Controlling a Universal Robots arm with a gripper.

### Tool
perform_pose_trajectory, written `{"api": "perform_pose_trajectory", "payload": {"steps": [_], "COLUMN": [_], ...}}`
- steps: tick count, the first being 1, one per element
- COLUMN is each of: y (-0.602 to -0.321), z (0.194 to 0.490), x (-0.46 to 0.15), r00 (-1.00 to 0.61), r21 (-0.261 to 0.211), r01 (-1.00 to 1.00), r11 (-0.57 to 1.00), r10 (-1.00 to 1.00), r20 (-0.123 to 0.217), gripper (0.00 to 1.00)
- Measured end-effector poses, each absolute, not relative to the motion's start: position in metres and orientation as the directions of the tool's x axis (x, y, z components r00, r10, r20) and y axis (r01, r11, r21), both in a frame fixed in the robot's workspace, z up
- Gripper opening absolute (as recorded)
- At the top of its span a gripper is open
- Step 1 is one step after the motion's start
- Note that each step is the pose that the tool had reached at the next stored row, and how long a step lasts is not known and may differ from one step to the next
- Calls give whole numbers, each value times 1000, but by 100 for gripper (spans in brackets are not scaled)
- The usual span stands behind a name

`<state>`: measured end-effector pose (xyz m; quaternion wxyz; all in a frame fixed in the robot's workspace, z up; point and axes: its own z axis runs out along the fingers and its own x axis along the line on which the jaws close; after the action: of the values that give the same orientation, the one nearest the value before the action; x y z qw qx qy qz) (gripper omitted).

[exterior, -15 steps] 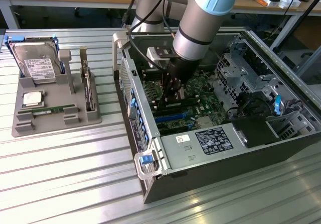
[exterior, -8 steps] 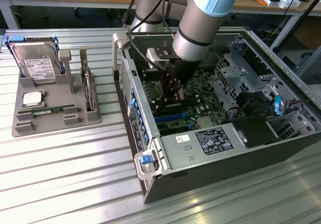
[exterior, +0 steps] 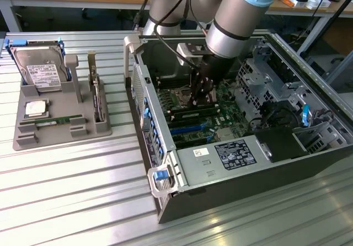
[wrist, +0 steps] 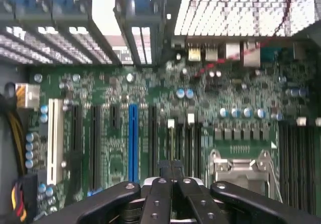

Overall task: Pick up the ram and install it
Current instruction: 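Press down the ram until it locks into place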

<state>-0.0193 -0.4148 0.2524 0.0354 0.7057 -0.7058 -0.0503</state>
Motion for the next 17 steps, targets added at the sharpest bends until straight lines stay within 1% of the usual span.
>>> {"api": "perform_pose_trajectory", "payload": {"steps": [2, 7, 14, 17], "y": [-415, -415, -415, -415], "z": [253, 252, 253, 272], "x": [-2, 52, 104, 112], "r00": [-2, -3, -4, -4], "r21": [128, 164, 190, 190], "r01": [-992, -987, -982, -982], "r11": [-2, -4, -5, -5], "r10": [-1000, -999, -999, -999], "r20": [-28, -42, -48, -50], "gripper": [11, 11, 11, 11]}}
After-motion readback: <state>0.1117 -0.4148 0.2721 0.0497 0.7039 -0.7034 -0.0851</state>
